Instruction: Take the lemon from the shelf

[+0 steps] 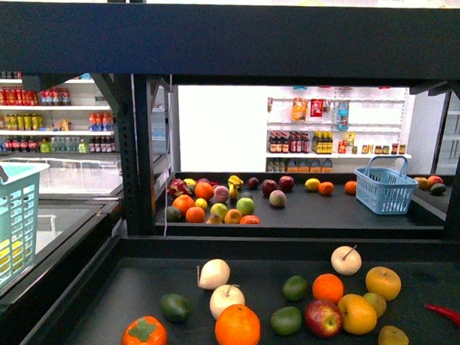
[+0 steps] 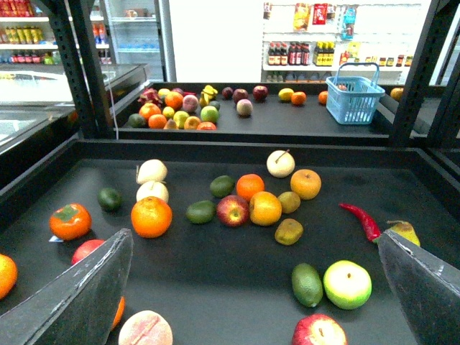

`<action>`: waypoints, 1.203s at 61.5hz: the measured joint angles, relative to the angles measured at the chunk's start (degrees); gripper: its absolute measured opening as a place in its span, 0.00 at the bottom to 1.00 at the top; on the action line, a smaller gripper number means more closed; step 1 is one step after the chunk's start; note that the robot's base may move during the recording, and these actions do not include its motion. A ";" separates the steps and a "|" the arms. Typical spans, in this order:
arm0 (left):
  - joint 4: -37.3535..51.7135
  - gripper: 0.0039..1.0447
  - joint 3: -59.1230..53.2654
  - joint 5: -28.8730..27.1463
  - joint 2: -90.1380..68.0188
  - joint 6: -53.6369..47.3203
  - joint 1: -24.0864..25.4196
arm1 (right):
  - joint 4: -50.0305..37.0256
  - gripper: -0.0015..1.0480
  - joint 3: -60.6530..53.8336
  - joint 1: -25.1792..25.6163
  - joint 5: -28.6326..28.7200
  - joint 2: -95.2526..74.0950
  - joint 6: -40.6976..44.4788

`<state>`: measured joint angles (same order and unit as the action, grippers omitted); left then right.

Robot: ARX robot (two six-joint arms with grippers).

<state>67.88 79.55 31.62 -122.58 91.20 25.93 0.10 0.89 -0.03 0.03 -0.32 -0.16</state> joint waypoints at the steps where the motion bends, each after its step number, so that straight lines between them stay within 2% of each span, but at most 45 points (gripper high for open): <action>1: 0.42 0.09 -0.26 0.20 -0.22 0.15 0.20 | 0.00 0.98 0.00 0.00 0.00 0.00 0.00; 30: 11.13 0.09 -9.03 4.28 -1.62 1.09 1.81 | 0.00 0.98 0.00 0.00 0.00 0.00 0.00; 48: 10.49 0.58 -11.65 4.20 -1.53 -1.92 1.95 | 0.00 0.98 0.00 0.00 0.00 0.00 0.00; 61: 2.67 0.94 -11.78 3.69 -0.59 -5.53 3.02 | 0.00 0.98 0.00 0.00 0.00 0.00 0.00; 74: -8.24 0.93 -11.78 3.34 3.43 -11.67 4.00 | 0.00 0.98 0.00 0.00 0.00 0.00 -0.02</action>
<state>59.64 67.77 34.96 -119.15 79.53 29.93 0.10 0.89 -0.03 0.03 -0.32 -0.19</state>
